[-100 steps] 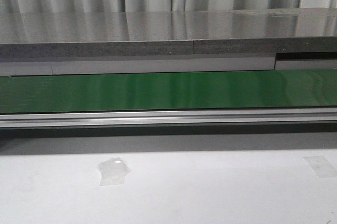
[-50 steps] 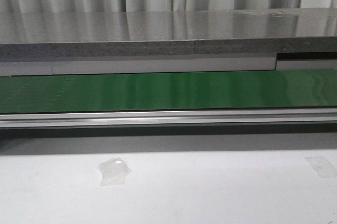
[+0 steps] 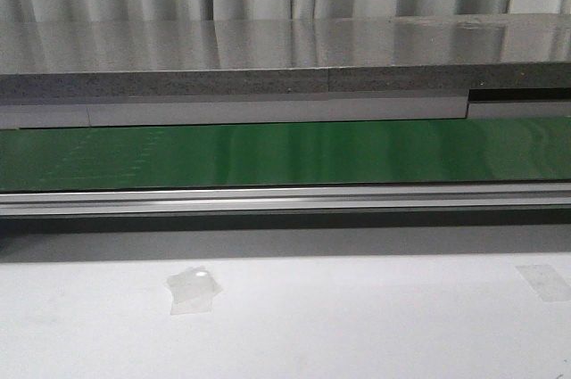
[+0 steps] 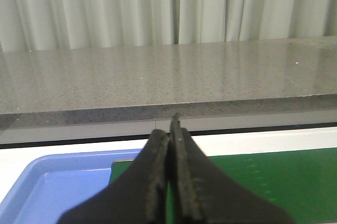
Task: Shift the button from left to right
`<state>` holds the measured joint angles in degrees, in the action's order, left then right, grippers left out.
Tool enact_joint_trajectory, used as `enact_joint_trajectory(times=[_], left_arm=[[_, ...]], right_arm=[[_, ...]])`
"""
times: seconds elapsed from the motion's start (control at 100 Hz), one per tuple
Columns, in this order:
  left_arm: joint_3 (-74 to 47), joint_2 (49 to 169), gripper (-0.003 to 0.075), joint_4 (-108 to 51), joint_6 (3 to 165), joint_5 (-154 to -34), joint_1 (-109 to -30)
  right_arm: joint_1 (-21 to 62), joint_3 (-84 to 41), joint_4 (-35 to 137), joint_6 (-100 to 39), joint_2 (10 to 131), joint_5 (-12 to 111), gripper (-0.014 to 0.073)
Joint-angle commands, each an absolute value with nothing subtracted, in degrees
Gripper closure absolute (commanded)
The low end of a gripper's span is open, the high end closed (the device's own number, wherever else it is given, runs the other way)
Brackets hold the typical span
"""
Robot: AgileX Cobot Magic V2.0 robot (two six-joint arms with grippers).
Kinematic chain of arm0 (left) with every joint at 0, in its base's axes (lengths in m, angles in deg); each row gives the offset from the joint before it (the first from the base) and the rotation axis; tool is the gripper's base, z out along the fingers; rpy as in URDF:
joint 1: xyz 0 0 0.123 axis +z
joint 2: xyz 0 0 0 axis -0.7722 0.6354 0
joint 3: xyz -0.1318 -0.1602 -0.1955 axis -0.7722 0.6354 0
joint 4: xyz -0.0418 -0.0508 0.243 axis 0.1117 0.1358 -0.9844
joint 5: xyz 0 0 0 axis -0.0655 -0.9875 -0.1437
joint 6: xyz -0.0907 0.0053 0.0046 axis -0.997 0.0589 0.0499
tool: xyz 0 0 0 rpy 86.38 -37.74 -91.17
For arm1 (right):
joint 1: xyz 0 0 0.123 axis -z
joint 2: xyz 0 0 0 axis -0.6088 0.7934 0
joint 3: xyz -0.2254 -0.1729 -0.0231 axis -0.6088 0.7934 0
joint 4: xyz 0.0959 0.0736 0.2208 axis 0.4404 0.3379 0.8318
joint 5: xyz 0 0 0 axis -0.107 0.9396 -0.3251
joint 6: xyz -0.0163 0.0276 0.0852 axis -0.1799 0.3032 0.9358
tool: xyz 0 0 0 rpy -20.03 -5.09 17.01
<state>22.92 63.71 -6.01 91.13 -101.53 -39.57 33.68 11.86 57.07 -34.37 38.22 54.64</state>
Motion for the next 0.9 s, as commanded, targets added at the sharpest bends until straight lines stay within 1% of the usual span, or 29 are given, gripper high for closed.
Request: enact_joint_trajectory(times=[0.0, 0.69, 0.76, 0.89], left_arm=[[21.4, 64.2, 0.0740, -4.3, 91.1, -98.5, -39.9], [21.4, 64.2, 0.0740, -4.3, 91.1, -98.5, -39.9], [21.4, 64.2, 0.0740, -4.3, 91.1, -98.5, -39.9], [21.4, 64.2, 0.0740, -4.3, 91.1, -98.5, -39.9]], right_arm=[[33.6, 10.5, 57.8, -34.9, 38.4, 50.1, 0.0694], [33.6, 10.7, 56.5, -33.6, 38.3, 49.1, 0.0694], [33.6, 11.8, 52.7, -29.0, 38.0, 46.9, 0.0694], [33.6, 16.2, 41.2, -13.1, 35.8, 40.5, 0.0694]])
